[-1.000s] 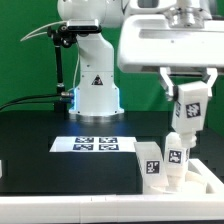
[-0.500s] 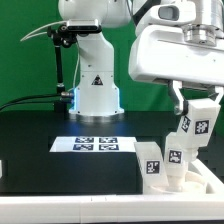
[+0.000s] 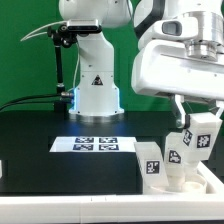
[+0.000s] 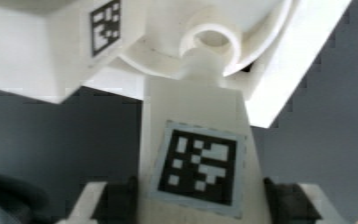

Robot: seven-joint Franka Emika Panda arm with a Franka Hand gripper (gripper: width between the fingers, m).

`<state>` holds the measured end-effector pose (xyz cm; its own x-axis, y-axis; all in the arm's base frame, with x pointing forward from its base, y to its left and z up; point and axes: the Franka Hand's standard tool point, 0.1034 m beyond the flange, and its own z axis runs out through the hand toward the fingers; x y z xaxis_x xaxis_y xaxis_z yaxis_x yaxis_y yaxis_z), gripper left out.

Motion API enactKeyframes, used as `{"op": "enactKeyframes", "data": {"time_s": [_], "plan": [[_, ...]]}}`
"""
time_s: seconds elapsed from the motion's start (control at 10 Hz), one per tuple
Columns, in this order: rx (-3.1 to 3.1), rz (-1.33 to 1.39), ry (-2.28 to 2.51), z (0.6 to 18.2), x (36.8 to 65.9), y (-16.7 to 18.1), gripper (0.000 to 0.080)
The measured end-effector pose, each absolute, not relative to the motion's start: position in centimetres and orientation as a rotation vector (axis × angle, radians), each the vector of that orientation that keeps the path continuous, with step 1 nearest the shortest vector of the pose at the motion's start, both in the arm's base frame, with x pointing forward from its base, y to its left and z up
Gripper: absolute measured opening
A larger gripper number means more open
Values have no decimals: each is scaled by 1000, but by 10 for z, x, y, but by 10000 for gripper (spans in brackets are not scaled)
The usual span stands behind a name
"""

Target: Assemble stool

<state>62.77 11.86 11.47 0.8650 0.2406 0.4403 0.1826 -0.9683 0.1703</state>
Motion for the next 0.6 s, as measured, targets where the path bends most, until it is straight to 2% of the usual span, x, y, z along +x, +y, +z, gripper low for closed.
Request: {"op": "enactKeyframes", "data": {"time_s": [0.3,0.6], "plan": [[2919,695,326,100,624,127,324],[2913,694,325,97,626,123,324]]}}
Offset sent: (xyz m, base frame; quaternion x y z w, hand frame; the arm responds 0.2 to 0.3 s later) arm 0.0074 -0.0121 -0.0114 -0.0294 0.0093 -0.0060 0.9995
